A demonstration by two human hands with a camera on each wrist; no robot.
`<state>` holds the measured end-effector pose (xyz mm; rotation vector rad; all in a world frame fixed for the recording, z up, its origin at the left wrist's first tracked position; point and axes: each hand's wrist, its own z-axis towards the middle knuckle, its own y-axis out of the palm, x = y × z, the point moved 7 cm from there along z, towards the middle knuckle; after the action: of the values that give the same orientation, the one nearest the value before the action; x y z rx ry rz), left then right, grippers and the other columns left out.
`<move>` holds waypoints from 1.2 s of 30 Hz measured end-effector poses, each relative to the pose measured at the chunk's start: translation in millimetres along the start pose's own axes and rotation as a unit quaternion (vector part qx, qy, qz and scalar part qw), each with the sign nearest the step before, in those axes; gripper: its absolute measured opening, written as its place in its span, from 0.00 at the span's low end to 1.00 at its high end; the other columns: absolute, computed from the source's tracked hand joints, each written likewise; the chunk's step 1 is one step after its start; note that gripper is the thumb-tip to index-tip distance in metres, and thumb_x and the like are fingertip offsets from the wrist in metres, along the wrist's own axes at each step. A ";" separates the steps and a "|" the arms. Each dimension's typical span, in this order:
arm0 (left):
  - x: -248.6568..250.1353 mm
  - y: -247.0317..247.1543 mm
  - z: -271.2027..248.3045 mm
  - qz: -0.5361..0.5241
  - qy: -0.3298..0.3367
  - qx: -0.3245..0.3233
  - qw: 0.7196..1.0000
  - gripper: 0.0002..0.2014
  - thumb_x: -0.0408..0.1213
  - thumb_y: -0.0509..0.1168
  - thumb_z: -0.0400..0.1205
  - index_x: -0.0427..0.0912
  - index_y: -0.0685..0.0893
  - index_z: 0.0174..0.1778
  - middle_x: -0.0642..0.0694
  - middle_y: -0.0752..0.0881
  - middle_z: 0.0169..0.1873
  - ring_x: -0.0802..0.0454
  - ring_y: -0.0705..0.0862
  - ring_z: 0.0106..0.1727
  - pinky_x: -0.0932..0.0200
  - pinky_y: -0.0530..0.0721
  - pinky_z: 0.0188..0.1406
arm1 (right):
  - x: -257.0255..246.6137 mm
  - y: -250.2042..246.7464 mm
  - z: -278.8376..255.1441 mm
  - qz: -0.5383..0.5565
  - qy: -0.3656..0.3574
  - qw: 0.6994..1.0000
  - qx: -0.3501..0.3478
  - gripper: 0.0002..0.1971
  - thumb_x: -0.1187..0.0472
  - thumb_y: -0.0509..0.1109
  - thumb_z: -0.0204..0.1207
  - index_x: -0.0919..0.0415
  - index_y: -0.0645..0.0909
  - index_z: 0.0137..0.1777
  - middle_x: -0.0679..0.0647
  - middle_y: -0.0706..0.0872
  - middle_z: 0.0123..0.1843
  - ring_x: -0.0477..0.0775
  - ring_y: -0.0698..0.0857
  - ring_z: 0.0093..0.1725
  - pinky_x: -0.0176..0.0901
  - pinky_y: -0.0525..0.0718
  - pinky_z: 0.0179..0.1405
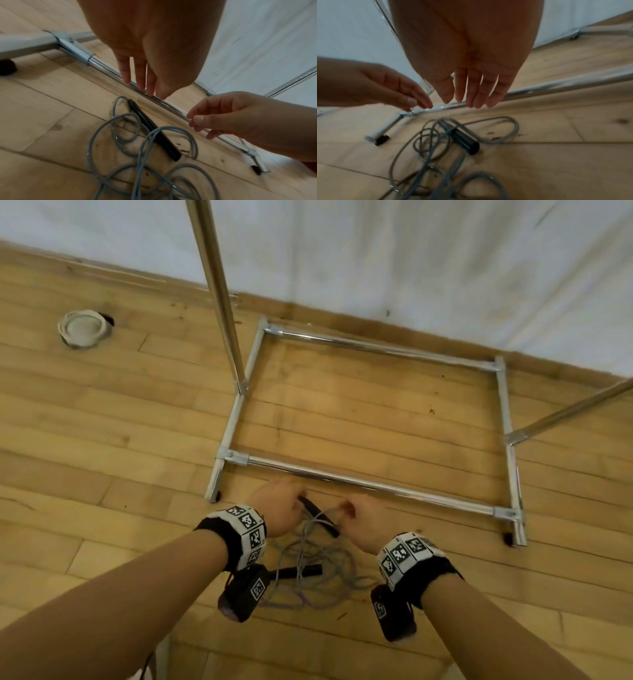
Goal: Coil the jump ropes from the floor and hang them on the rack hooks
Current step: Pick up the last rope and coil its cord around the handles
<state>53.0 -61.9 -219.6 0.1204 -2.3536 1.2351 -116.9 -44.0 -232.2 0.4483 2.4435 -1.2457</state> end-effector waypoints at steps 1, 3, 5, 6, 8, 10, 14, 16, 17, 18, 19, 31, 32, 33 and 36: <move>-1.4 5.4 11.6 0.021 0.011 -0.012 1.000 0.16 0.41 0.58 0.85 0.46 0.81 0.67 0.45 0.81 0.65 0.45 0.78 0.66 0.50 0.78 0.64 | 2.4 6.9 12.2 -0.015 0.000 1.000 0.010 0.11 0.53 0.66 0.79 0.50 0.83 0.60 0.49 0.83 0.58 0.53 0.82 0.60 0.47 0.82 0.57; -4.1 16.9 30.3 0.067 0.033 -0.037 0.996 0.17 0.40 0.60 0.83 0.47 0.81 0.68 0.46 0.80 0.66 0.44 0.77 0.67 0.48 0.78 0.65 | 3.9 21.2 33.2 -0.058 -0.015 0.998 0.016 0.14 0.51 0.66 0.80 0.52 0.81 0.63 0.51 0.81 0.63 0.56 0.77 0.64 0.52 0.80 0.61; -7.4 28.2 42.1 0.111 0.043 -0.049 0.992 0.17 0.41 0.61 0.82 0.49 0.80 0.67 0.46 0.78 0.65 0.45 0.76 0.66 0.47 0.79 0.63 | 6.1 34.3 47.8 -0.093 -0.017 0.995 0.011 0.13 0.46 0.65 0.80 0.51 0.81 0.59 0.52 0.80 0.60 0.58 0.76 0.62 0.55 0.80 0.57; -9.5 31.9 46.3 0.128 0.042 -0.045 0.990 0.16 0.42 0.62 0.82 0.49 0.81 0.66 0.47 0.76 0.65 0.45 0.75 0.65 0.49 0.79 0.61 | 8.0 39.0 53.1 -0.100 -0.013 0.995 0.011 0.13 0.44 0.63 0.80 0.50 0.81 0.55 0.52 0.79 0.57 0.58 0.76 0.60 0.55 0.79 0.56; -12.0 36.1 52.7 0.145 0.037 -0.031 0.988 0.13 0.43 0.64 0.81 0.49 0.82 0.61 0.47 0.75 0.63 0.45 0.74 0.65 0.50 0.78 0.56 | 12.0 45.4 58.0 -0.096 -0.002 0.995 0.019 0.14 0.39 0.61 0.80 0.47 0.79 0.46 0.49 0.78 0.49 0.57 0.78 0.56 0.53 0.76 0.53; -14.8 37.6 57.7 0.145 0.029 -0.028 0.989 0.11 0.43 0.65 0.80 0.49 0.83 0.57 0.46 0.76 0.60 0.44 0.76 0.62 0.49 0.78 0.53 | 16.0 48.0 58.6 -0.070 0.005 0.997 0.028 0.14 0.36 0.62 0.77 0.45 0.77 0.42 0.46 0.75 0.43 0.55 0.80 0.52 0.51 0.75 0.49; -24.3 45.2 57.8 0.129 0.009 -0.044 0.991 0.12 0.47 0.66 0.81 0.46 0.82 0.56 0.45 0.78 0.56 0.43 0.80 0.58 0.49 0.79 0.51 | 19.9 49.0 53.5 -0.027 -0.017 0.999 0.005 0.13 0.41 0.69 0.73 0.44 0.83 0.53 0.45 0.76 0.46 0.54 0.81 0.52 0.51 0.81 0.52; -26.8 50.9 53.9 0.118 0.004 -0.055 0.992 0.13 0.47 0.65 0.81 0.45 0.81 0.56 0.44 0.78 0.57 0.42 0.81 0.57 0.49 0.80 0.52 | 19.3 48.3 49.5 -0.055 -0.037 0.998 -0.009 0.15 0.45 0.69 0.75 0.47 0.83 0.59 0.48 0.77 0.51 0.55 0.79 0.57 0.51 0.81 0.54; -26.5 52.7 51.3 0.112 0.001 -0.056 0.992 0.13 0.48 0.64 0.82 0.45 0.80 0.57 0.44 0.79 0.57 0.42 0.81 0.58 0.49 0.80 0.53 | 18.5 47.6 47.3 -0.071 -0.050 0.996 -0.012 0.15 0.49 0.69 0.76 0.48 0.82 0.61 0.49 0.78 0.53 0.56 0.78 0.59 0.50 0.80 0.54; -25.2 53.8 48.3 0.103 0.000 -0.053 0.993 0.13 0.48 0.64 0.82 0.45 0.80 0.57 0.44 0.79 0.57 0.43 0.80 0.58 0.49 0.80 0.54 | 17.3 46.7 44.8 -0.083 -0.062 0.995 -0.013 0.15 0.53 0.69 0.75 0.49 0.81 0.62 0.50 0.78 0.56 0.56 0.77 0.60 0.49 0.78 0.54; -22.9 53.8 44.8 0.087 -0.002 -0.048 0.995 0.12 0.48 0.63 0.83 0.46 0.80 0.57 0.45 0.79 0.57 0.44 0.80 0.57 0.49 0.79 0.54 | 15.8 44.9 41.8 -0.091 -0.073 0.993 -0.012 0.15 0.57 0.69 0.75 0.51 0.80 0.61 0.50 0.78 0.57 0.57 0.77 0.60 0.48 0.76 0.53; 32.1 -57.3 -28.2 -0.150 0.036 0.061 0.986 0.04 0.44 0.68 0.81 0.52 0.80 0.43 0.53 0.85 0.37 0.62 0.82 0.34 0.58 0.79 0.34 | -40.9 -70.3 -45.2 -0.094 -0.220 0.964 0.113 0.15 0.58 0.62 0.85 0.55 0.74 0.69 0.53 0.82 0.57 0.58 0.82 0.50 0.52 0.80 0.47; 35.7 -67.9 -35.1 -0.161 0.037 0.065 0.984 0.04 0.41 0.68 0.81 0.51 0.80 0.42 0.53 0.86 0.39 0.64 0.83 0.35 0.57 0.80 0.36 | -45.2 -86.7 -56.3 -0.090 -0.213 0.963 0.140 0.12 0.54 0.62 0.85 0.53 0.75 0.66 0.50 0.83 0.53 0.57 0.82 0.46 0.51 0.80 0.43; 40.5 -78.1 -41.9 -0.178 0.042 0.070 0.981 0.05 0.38 0.68 0.81 0.50 0.80 0.41 0.53 0.86 0.40 0.65 0.83 0.40 0.55 0.81 0.41 | -49.3 -103.6 -67.6 -0.081 -0.205 0.961 0.168 0.11 0.51 0.62 0.85 0.52 0.75 0.63 0.47 0.82 0.49 0.55 0.82 0.42 0.50 0.79 0.39; 62.6 -106.1 -64.6 -0.222 0.071 0.082 0.969 0.07 0.31 0.69 0.79 0.46 0.79 0.40 0.45 0.85 0.40 0.49 0.84 0.44 0.47 0.83 0.50 | -61.4 -149.8 -101.8 -0.045 -0.178 0.957 0.226 0.09 0.46 0.61 0.84 0.48 0.74 0.58 0.42 0.81 0.40 0.48 0.80 0.35 0.46 0.78 0.32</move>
<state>52.5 -64.3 -80.5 0.5615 -1.9564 1.1640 -145.0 -51.6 -43.2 0.2033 1.8930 -1.7617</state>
